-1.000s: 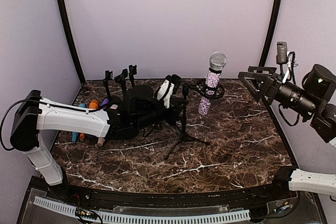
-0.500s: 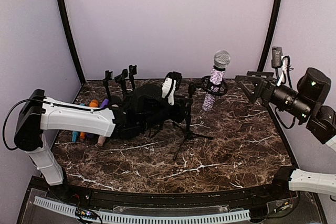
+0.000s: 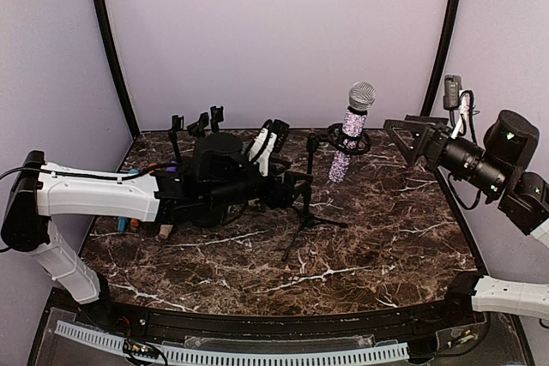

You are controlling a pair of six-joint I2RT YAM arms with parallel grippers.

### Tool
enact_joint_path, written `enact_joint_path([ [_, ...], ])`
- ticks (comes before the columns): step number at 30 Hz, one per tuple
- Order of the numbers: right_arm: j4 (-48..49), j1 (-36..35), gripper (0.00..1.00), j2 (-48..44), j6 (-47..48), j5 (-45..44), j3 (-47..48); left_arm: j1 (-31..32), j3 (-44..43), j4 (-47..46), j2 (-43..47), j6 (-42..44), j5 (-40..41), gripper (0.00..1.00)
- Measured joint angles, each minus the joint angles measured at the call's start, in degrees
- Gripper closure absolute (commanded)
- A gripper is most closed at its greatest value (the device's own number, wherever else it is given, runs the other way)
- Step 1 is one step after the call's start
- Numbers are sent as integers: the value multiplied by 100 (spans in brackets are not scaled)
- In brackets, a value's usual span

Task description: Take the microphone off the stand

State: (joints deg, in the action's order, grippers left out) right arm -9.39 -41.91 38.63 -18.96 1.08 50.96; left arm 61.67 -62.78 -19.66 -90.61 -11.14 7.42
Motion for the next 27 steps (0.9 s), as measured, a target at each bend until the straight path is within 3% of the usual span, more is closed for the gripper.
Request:
enact_joint_path([
  [10, -11, 0, 1, 120, -166, -564, -35, -942, 282, 83, 286, 260, -2015, 29],
  [16, -68, 0, 1, 94, -251, -649, -96, -1250, 328, 129, 79, 1211, -2964, 35],
  [27, -122, 0, 1, -76, -282, -717, -157, -1255, 289, 328, -675, 3023, -3296, 38],
])
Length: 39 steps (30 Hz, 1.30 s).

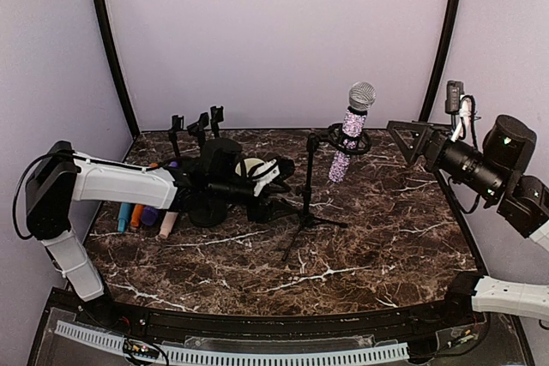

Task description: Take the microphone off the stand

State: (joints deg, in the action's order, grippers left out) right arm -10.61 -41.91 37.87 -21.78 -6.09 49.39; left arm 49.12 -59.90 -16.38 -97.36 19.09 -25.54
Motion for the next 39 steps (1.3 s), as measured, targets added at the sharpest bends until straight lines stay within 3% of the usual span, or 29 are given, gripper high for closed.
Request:
enact_joint_path([
  [14, -13, 0, 1, 20, 0, -24, -7, 0, -391, -197, -573, 828, 487, 38],
  [22, -13, 0, 1, 120, 2, -26, -7, 0, -501, -232, -647, 990, 487, 56],
  [39, -11, 0, 1, 212, 4, -28, -7, -11, -721, 4, -732, 1180, 310, 78],
])
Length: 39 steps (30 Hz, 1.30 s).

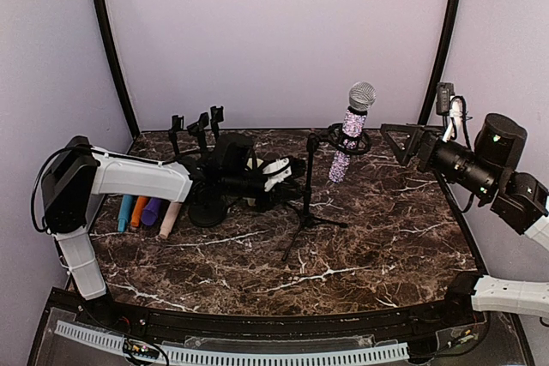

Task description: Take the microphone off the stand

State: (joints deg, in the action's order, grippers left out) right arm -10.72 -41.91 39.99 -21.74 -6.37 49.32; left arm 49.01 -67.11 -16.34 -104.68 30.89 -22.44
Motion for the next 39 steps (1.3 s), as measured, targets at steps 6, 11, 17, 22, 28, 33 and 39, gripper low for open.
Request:
enact_joint_path([
  [6, 0, 0, 1, -2, 0, -2, 0, 0, -9, 42, 0, -33, -4, 83],
  [11, 0, 0, 1, -15, 0, -17, 0, -7, -26, 96, 2, -225, -39, 87],
  [17, -2, 0, 1, -48, 0, -33, -7, -17, -142, 387, 9, -728, -208, 89],
  [22, -2, 0, 1, -85, -2, -37, -24, -28, -192, 634, 44, -1375, -461, 89],
  [28, -7, 0, 1, -114, -4, -72, -63, -44, -219, 815, 46, -2253, -901, 89],
  [33, -4, 0, 1, -133, -7, -98, -92, -44, -203, 883, 46, -3016, -1311, 90],
  [39, -4, 0, 1, -118, -22, -96, -94, -44, -138, 852, 46, -3722, -1589, 89],
])
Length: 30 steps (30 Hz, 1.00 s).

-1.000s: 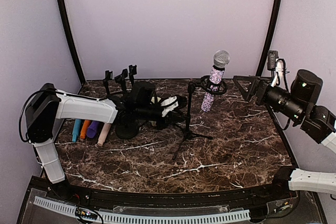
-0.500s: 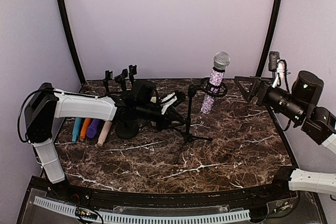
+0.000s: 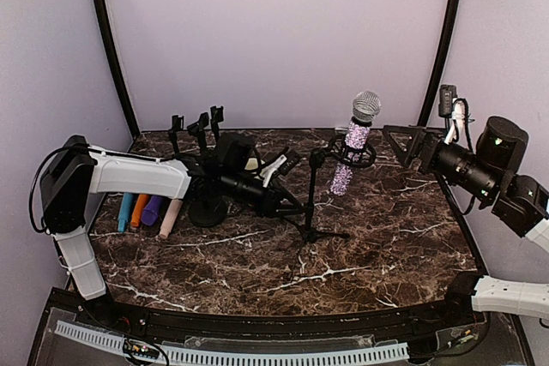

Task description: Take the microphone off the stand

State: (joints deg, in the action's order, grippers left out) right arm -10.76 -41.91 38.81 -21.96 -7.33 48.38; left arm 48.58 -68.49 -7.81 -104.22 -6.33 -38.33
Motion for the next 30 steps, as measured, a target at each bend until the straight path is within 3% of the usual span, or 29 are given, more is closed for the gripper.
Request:
enact_joint_path([
  [11, -2, 0, 2, 35, -44, 0, 0, 0, 37, -28, -13, -892, -254, 85],
  [13, 0, 0, 1, 35, -63, 0, 0, 0, 39, -28, -13, -951, -273, 78],
  [16, 0, 0, 1, 28, -79, 0, 0, 0, 39, -31, -13, -975, -271, 58],
  [20, -2, 0, 1, -4, -90, 0, 0, 20, 39, 26, 7, -839, -236, 45],
  [30, -2, 0, 2, -48, -107, 0, -7, 55, 444, -164, 992, 321, 531, 39],
])
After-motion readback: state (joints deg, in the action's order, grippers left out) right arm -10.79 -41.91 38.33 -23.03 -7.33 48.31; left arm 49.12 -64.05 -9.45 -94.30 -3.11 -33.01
